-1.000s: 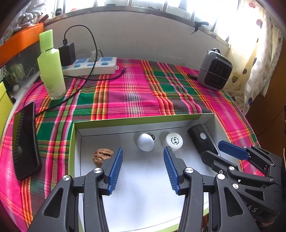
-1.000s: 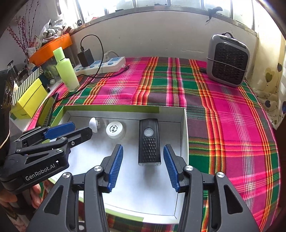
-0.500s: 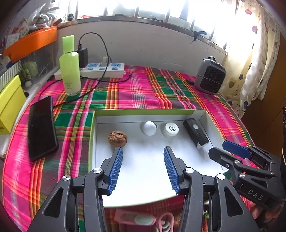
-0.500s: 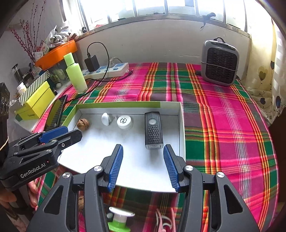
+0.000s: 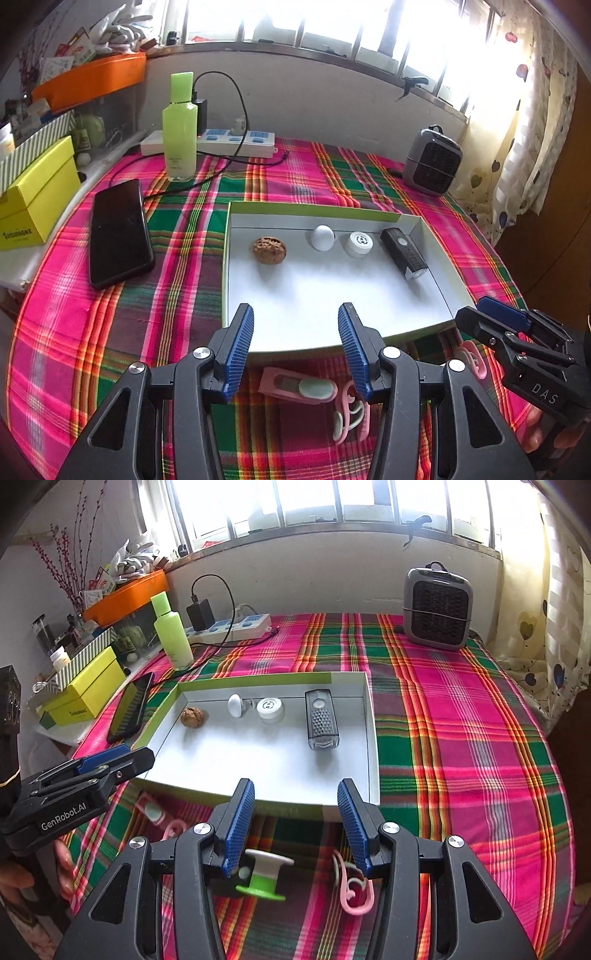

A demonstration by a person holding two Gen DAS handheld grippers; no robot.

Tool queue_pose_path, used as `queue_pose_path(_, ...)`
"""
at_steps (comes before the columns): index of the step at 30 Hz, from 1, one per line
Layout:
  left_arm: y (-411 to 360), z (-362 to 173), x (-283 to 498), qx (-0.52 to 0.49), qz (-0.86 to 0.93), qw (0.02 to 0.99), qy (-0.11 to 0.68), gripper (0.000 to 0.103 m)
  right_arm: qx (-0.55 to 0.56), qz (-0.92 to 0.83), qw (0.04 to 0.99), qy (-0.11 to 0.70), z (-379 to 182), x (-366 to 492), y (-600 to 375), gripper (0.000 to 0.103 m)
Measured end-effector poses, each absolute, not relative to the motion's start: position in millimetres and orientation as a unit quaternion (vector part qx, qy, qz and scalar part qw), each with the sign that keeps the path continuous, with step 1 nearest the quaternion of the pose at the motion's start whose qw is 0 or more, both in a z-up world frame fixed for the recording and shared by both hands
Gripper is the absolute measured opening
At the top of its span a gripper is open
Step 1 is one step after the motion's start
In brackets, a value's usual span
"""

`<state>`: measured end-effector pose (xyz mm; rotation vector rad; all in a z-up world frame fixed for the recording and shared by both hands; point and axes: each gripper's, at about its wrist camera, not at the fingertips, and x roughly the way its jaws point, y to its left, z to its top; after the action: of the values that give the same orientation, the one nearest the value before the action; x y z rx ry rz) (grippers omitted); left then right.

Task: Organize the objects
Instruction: 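Withdraw both open tools from the tray, then move both open tools back over the pink clips and green spool on the cloth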

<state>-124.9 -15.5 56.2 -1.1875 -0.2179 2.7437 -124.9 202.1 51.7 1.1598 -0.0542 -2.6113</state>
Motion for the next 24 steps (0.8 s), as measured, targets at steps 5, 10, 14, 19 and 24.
queue_pose_path(5,-25.4,52.5,-112.6,-0.396,0.912,0.069,-0.082,0.046,0.398,-0.906,0.144,-0.028,50.6,-111.0,203.7,0.048)
queue_pose_path(10,-35.9,45.7,-100.8,-0.399,0.91,0.066,-0.094,0.046,0.392,-0.909,0.14,-0.023,48.3,-95.9,204.6,0.048)
queue_pose_path(14,-39.0,41.8,-94.3,-0.398,0.91,0.071,-0.096,0.046,0.389,-0.91,0.14,-0.032,46.5,-84.4,209.7,0.048)
queue_pose_path(19,-40.0,36.6,-92.1,-0.406,0.905,0.078,-0.098,0.046,0.385,-0.912,0.137,-0.023,43.3,-70.9,208.9,0.048)
queue_pose_path(24,-36.4,35.0,-94.8,-0.411,0.904,0.081,-0.088,0.046,0.383,-0.913,0.138,-0.02,39.0,-59.7,210.0,0.048)
